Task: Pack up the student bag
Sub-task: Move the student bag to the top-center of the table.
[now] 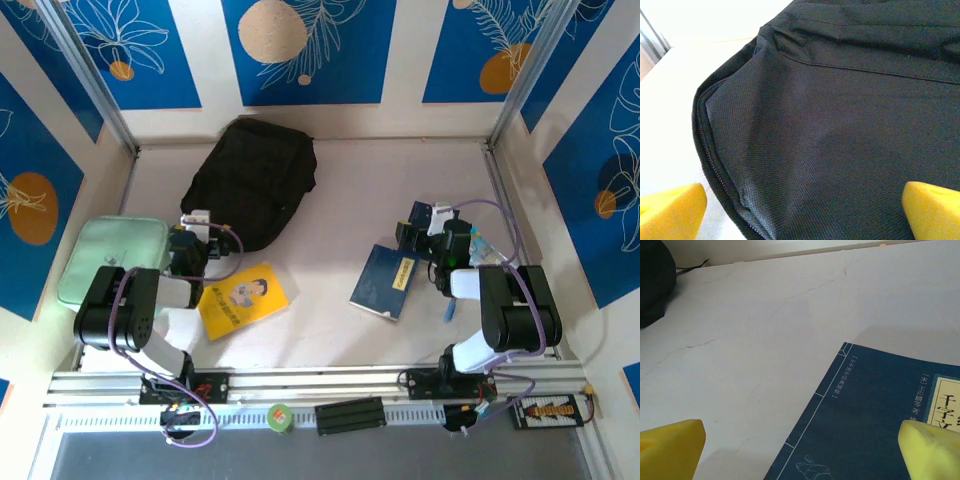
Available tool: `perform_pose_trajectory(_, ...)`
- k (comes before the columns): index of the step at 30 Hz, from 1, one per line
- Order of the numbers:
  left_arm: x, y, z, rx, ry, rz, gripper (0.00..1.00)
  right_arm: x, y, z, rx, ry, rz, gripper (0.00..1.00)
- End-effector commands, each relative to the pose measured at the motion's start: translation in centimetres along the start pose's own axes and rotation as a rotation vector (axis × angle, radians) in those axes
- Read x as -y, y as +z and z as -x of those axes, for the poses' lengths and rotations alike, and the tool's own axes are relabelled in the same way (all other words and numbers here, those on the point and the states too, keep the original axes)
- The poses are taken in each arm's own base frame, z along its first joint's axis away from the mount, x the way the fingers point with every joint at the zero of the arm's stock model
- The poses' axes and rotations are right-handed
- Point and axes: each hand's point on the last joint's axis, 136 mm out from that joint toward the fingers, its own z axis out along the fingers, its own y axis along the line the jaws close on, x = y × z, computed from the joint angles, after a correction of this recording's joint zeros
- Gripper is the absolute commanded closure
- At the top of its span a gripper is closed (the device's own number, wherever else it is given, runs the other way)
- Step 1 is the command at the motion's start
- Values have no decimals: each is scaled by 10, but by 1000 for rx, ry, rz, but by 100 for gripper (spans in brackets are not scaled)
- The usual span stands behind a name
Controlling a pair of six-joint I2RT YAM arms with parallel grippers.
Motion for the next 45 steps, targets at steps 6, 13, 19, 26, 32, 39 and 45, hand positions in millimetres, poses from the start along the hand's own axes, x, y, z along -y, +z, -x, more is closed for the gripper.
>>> perform_pose_trajectory(6,5,2,3,1,13,-27,0,-1,2,8,21,-18,12,1)
perform_pose_trajectory(13,5,1,2,2,11,-29,0,-1,2,9,22,-18,14,1)
perform_pose_trajectory(19,4,2,3,-1,6,-29,0,-1,2,10,22,-18,15,1)
perform_pose_trajectory(26,4,2,3,0,6,-30,0,-1,3,8,16,-16,14,1)
perform_pose_trajectory(32,17,-3,11,18,42,-106,0,-5,-6,16,52,-30,19,1)
perform_pose_trajectory(39,2,-25,43,36,14,-40,0,-11,-35,55,35,0,-61,1)
perform_pose_trajectory(45,-4,-51,93,51,-259,-39,0,-33,-35,70,-168,272,-110,1)
